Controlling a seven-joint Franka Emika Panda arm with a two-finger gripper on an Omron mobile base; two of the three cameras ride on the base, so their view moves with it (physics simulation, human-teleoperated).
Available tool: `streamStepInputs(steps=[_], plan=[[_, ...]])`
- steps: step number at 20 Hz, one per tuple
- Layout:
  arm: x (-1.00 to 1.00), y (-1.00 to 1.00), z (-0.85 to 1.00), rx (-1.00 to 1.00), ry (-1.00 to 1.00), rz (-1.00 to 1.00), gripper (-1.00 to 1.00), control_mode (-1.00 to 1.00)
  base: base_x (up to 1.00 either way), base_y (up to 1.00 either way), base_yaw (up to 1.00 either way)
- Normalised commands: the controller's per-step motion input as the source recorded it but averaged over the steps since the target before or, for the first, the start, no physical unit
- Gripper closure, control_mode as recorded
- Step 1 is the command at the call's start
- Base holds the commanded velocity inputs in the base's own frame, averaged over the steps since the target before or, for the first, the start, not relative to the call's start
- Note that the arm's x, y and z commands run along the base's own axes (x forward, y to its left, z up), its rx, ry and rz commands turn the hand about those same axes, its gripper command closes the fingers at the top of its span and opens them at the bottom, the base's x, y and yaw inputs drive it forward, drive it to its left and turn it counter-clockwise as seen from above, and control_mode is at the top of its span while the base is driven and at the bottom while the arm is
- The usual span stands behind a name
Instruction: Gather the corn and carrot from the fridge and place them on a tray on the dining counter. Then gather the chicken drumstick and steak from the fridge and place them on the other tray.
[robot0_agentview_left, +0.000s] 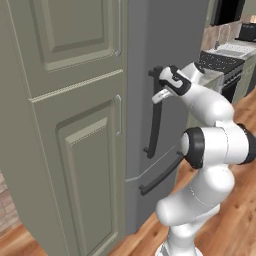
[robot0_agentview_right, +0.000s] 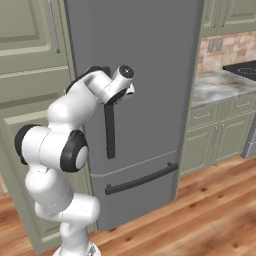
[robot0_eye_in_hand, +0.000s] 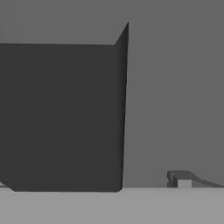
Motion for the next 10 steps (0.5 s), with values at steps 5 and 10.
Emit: streamStepInputs(steps=[5,10], plan=[[0.26,0.13,-0.06,0.03,-0.01,0.08,1.0,-1.0,0.0,0.0,0.0],[0.26,0.45,-0.14,0.09,-0.08,0.09,1.0,-1.0,0.0,0.0,0.0]])
